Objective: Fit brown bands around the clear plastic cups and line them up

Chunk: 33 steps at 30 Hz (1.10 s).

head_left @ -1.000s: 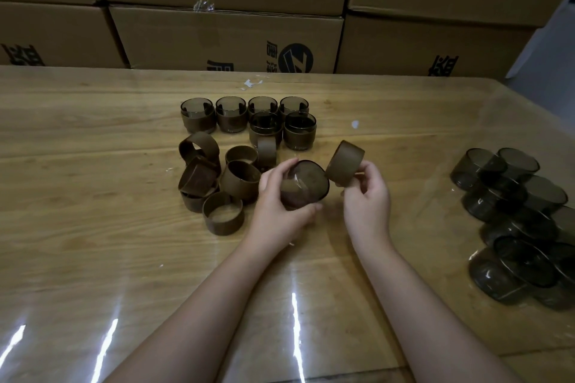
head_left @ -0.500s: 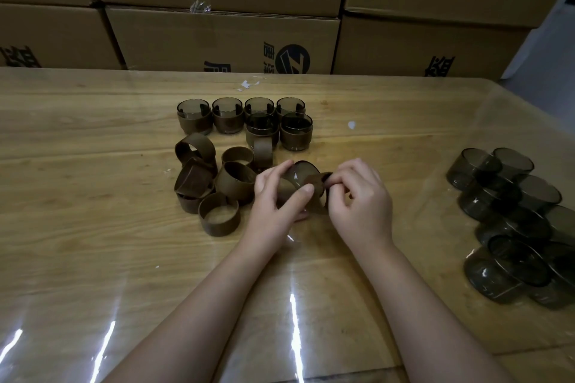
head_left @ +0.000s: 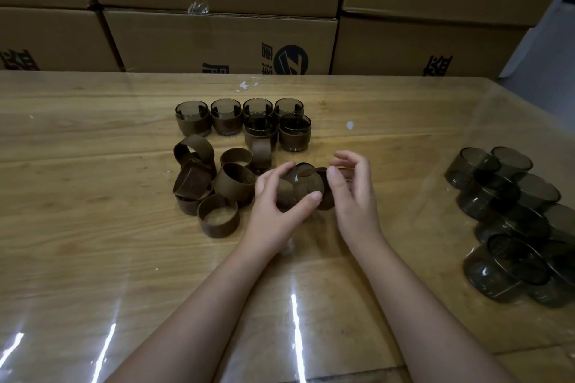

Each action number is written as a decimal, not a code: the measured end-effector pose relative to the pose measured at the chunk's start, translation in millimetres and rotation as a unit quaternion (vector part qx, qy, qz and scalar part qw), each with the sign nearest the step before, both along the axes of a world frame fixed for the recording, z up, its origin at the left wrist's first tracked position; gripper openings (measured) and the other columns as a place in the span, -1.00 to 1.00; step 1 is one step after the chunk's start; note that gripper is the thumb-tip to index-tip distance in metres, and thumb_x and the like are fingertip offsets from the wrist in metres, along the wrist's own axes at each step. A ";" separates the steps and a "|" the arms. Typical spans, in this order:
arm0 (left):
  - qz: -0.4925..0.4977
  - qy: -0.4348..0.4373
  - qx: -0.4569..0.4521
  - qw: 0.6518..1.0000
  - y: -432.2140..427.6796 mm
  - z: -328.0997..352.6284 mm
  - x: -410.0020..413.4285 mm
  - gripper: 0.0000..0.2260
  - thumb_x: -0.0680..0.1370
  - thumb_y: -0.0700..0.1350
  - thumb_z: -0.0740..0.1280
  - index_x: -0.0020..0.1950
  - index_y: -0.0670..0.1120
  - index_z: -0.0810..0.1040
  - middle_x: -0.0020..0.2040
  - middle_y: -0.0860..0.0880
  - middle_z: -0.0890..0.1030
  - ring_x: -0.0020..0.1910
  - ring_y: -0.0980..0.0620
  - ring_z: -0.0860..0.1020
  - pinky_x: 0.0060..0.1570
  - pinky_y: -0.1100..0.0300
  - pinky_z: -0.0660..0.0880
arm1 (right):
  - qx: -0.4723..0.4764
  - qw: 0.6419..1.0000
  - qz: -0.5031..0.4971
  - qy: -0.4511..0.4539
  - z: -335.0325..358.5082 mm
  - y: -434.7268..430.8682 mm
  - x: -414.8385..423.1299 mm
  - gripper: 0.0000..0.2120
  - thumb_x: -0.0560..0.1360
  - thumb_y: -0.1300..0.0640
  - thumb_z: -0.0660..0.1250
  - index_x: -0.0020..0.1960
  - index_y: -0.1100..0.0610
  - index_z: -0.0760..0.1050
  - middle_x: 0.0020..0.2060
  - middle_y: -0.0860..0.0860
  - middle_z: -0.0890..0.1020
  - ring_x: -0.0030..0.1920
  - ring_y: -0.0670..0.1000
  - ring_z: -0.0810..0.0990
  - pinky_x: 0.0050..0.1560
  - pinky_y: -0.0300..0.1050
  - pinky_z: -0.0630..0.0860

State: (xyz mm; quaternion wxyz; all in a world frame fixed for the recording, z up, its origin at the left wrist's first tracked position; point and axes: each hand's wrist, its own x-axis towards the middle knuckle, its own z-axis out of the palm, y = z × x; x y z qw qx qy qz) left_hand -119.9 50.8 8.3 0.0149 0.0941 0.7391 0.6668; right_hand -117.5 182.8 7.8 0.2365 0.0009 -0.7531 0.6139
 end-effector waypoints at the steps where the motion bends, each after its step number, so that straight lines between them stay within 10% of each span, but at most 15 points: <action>1: 0.000 0.002 -0.001 1.000 -0.1 -0.2 0.0 -0.29 0.20 0.24 0.40 0.34 0.12 0.41 0.32 0.04 0.30 0.31 0.04 0.42 0.23 -0.09 0.49 | -0.024 0.998 0.035 -0.044 0.2 0.4 -0.7 -0.64 0.51 -0.14 0.24 0.25 -0.02 0.38 0.11 -0.07 0.53 0.05 -0.28 0.50 0.04 -0.46 0.40; 6: -0.005 0.009 -0.010 1.000 -0.3 -1.1 -0.4 -0.31 0.21 0.23 0.40 0.33 0.13 0.41 0.33 0.03 0.30 0.34 0.01 0.40 0.26 -0.10 0.46 | -0.013 0.985 0.097 -0.145 -1.6 -0.2 -1.3 -0.35 0.41 -0.32 0.03 0.38 -0.03 0.43 0.08 -0.33 0.54 0.16 -0.39 0.46 0.09 -0.56 0.32; 10: -0.002 0.000 -0.011 1.000 0.7 -2.0 -2.3 -0.40 0.31 0.10 0.43 0.34 0.14 0.40 0.33 0.04 0.29 0.33 0.02 0.40 0.25 -0.09 0.47 | -0.019 0.982 0.099 -0.160 -0.6 -0.5 -3.0 -0.42 0.41 -0.37 0.03 0.20 -0.09 0.56 0.06 -0.16 0.65 0.15 -0.19 0.56 0.20 -0.23 0.43; 33: 0.000 0.076 -0.054 0.996 3.3 1.6 4.1 -0.53 0.50 -0.17 0.41 0.38 0.04 0.38 0.28 0.00 0.32 0.24 0.06 0.43 0.16 -0.10 0.52 | -0.076 0.988 -0.021 -0.132 -12.6 -4.5 -8.2 -0.61 0.62 -0.17 0.06 -0.14 -0.08 0.59 -0.27 -0.17 0.68 -0.20 -0.32 0.61 -0.25 -0.47 0.44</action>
